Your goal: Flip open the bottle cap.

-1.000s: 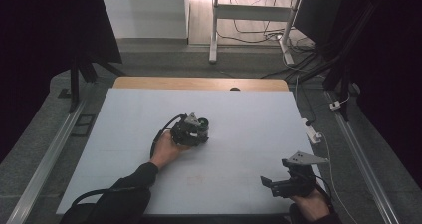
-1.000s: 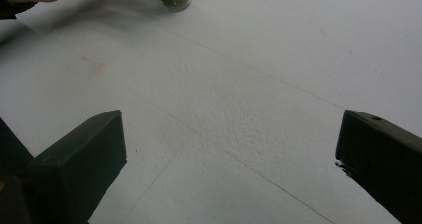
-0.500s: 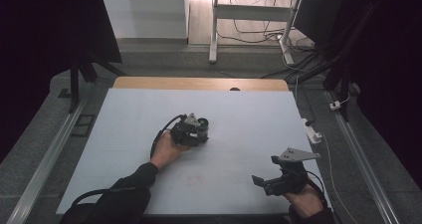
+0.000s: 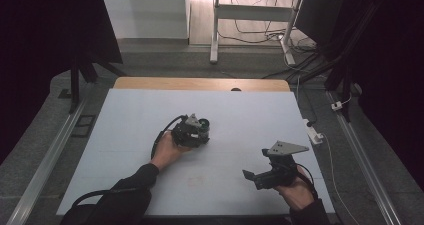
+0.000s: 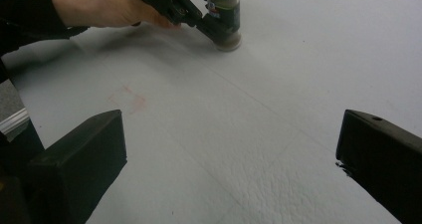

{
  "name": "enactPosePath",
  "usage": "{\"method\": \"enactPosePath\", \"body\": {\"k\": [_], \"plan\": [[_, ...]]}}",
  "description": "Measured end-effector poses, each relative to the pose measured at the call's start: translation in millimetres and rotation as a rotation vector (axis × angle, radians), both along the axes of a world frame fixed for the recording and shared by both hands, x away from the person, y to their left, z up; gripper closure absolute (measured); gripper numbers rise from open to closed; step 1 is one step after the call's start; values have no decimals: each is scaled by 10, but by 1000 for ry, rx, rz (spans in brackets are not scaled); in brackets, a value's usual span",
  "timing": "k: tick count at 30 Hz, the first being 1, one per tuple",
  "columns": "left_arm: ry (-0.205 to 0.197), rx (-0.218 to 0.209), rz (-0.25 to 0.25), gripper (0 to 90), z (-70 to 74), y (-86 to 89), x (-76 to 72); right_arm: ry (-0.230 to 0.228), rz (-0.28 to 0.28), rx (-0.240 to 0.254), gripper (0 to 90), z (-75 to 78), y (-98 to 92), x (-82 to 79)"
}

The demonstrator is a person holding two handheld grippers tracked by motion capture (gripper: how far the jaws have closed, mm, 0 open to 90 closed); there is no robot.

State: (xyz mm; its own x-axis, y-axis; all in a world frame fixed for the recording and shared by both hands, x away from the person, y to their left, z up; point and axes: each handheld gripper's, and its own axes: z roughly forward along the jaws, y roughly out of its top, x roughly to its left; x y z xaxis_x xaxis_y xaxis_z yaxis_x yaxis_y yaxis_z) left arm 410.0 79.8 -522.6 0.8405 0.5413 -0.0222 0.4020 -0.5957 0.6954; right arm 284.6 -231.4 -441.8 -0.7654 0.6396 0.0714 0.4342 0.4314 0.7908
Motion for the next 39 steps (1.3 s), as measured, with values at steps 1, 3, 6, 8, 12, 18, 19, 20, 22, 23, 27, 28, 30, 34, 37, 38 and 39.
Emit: {"method": "enactPosePath", "body": {"k": [1,3,6,8,12,18,19,20,22,23,27,28,30,34,37,38,39], "plan": [[0,0,0,538,0,0,0,-1,3,4,0,4,17,14],[2,1,0,538,1,0,1,-4,2,17,0,6,54,41],[3,2,1,538,2,-1,1,-4,7,19,0,2,102,77],[3,3,1,538,3,-1,1,-7,14,16,0,2,143,108],[3,2,1,538,2,-1,1,6,28,20,0,13,218,168],[4,2,1,538,1,0,1,15,60,34,0,30,357,277],[3,3,1,538,1,0,1,13,64,31,0,31,388,293],[4,3,1,538,2,-1,2,9,66,31,0,29,405,305],[4,4,0,538,2,-1,2,14,73,32,0,22,450,332],[4,3,0,538,2,0,2,12,77,29,0,15,472,349],[5,5,1,538,2,-2,1,17,81,27,0,1,554,413],[5,5,1,538,3,-2,1,20,79,29,0,-1,576,429],[5,7,2,538,4,-3,1,24,82,34,0,-9,621,465],[6,7,3,538,4,-4,1,26,89,0,0,-49,733,531],[6,7,2,538,4,-4,2,29,90,-15,0,-56,802,569],[6,7,2,538,4,-4,2,28,93,-19,0,-52,815,583],[7,7,3,538,4,-5,2,34,94,-17,0,-41,837,600]]}}
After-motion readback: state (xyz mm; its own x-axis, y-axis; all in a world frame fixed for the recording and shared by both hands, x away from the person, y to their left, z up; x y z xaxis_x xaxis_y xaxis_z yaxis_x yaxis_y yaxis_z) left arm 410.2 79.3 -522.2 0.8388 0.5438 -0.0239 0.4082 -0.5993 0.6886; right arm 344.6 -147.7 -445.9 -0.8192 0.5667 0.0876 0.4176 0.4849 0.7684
